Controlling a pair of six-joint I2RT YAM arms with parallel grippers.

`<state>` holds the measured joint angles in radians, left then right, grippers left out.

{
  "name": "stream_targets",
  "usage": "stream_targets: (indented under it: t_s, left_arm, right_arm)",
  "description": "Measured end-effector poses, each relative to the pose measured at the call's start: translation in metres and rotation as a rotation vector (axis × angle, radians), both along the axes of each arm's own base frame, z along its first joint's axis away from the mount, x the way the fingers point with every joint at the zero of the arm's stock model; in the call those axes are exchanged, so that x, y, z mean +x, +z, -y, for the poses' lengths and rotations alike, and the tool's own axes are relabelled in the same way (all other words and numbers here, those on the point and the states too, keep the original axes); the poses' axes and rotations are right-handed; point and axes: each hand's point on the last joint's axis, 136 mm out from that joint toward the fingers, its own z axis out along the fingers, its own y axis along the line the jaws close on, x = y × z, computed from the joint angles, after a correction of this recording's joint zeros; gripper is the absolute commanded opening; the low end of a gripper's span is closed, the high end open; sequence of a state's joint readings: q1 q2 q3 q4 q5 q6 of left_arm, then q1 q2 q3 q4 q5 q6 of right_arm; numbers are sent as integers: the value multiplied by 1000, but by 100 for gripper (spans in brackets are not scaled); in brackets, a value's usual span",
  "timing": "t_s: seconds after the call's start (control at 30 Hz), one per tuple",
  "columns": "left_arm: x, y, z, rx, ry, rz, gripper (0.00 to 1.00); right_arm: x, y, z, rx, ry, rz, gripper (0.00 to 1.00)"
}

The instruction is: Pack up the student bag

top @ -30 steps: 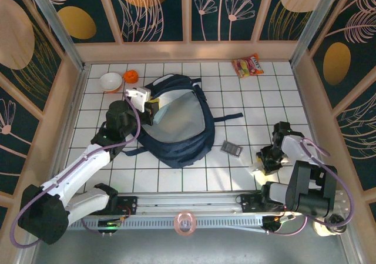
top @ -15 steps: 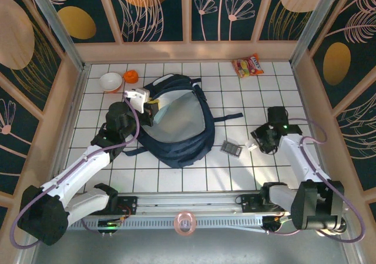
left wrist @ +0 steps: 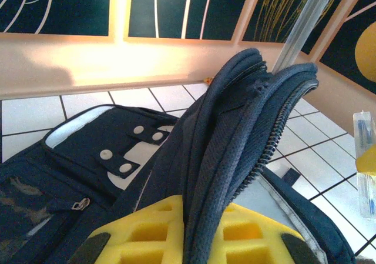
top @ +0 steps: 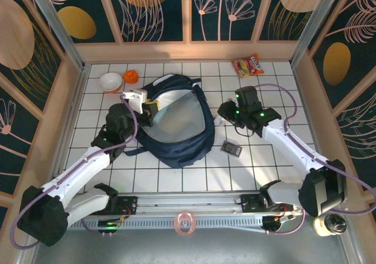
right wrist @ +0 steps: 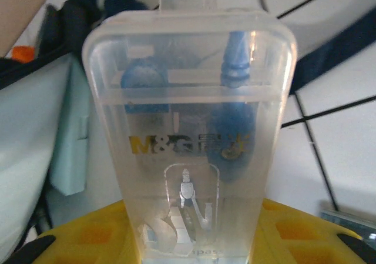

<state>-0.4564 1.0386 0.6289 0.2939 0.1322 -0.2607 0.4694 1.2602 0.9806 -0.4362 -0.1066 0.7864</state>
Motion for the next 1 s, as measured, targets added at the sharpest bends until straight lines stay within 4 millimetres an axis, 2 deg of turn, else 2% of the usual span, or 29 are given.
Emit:
stream_targets:
  t_s: [0.1,0.27,0.33,0.4,0.57,0.67,0.9,1.0]
  left_arm:
    - [0,1,0,-4,3,-3,8]
    - [1,8,0,-6,3,-2,8]
    - [2,13,1,-8,3,2,8]
    - [2,16,1,-8,3,2,8]
    - [2,19,1,-11,0,1,8]
    - [2,20,2,-13,-5,-1,8]
    - [1,27,3,-9,-11,-10,8]
    - [3,27,4,6,-12,-24,7]
  right_arm:
    - [-6,10,-24,25,57,12,38]
    - [-31,25,-73,108,151,-7,38]
    - [-39,27,-85,150,159,-31,38]
    - [-40,26,-87,177,132,-60,38]
    - [-35,16,-90,241,36,-143,38]
    - [-28,5,-102,279,9,-183,38]
    - [-23,-36,-131,276,-17,-272,38]
    - [-16,-40,-138,297,-44,-269,39]
